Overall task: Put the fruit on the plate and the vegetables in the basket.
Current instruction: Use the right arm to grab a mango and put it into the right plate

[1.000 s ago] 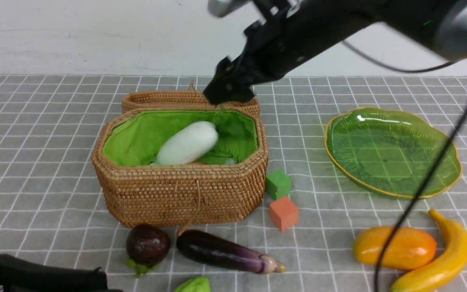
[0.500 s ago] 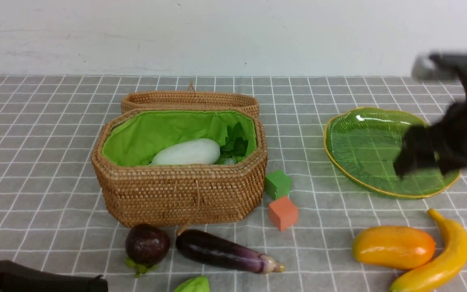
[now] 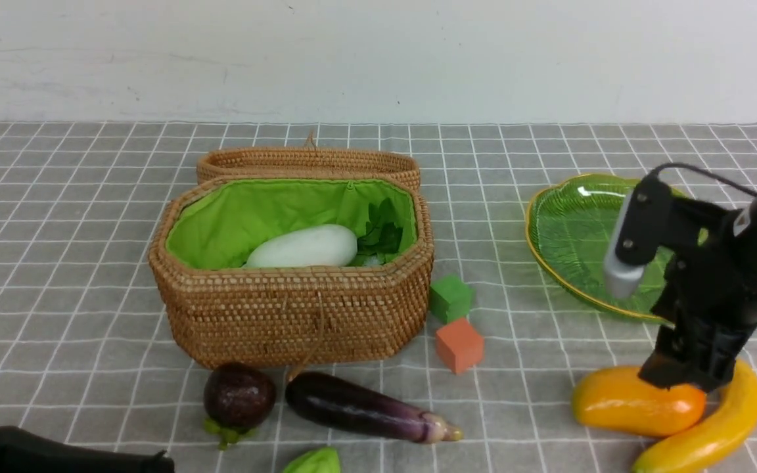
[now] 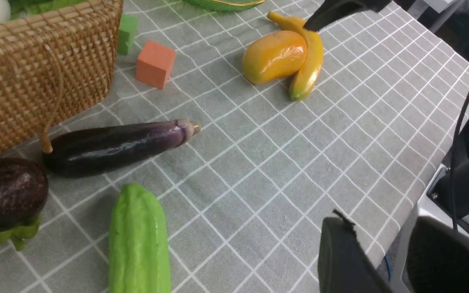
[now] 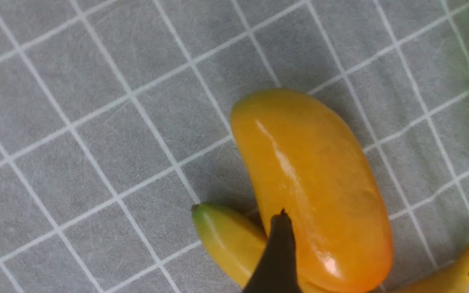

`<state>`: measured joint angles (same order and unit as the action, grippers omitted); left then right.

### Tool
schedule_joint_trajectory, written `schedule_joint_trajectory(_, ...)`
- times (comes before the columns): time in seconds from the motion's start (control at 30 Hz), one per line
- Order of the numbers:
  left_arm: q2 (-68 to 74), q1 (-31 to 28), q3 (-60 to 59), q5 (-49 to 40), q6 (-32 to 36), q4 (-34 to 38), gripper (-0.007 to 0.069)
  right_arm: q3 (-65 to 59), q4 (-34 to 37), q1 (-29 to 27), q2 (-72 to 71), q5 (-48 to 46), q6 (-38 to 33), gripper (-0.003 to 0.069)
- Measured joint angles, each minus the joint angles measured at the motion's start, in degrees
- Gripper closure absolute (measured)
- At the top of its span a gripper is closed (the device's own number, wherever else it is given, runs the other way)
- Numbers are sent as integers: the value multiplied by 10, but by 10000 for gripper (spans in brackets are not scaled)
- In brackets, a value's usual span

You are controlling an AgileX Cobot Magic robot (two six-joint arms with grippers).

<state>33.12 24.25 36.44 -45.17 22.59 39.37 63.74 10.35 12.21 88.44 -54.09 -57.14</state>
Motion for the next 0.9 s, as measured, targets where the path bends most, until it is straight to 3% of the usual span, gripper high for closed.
schedule_joint_trajectory(0.17,0,0,0,-5,0,0,386,-30,-24,4,43,7,-16,35)
schedule_joint_trajectory(0.4,0,0,0,-9,0,0,386,-34,-121,4,105,101,57,27)
schedule_joint_trajectory(0.6,0,0,0,-12,0,0,386,-34,-124,4,123,117,63,125)
schedule_joint_trajectory(0.77,0,0,0,-12,0,0,386,-14,-116,4,123,88,63,128)
schedule_joint_trajectory(0.9,0,0,0,-13,0,0,386,42,-61,3,118,51,63,128)
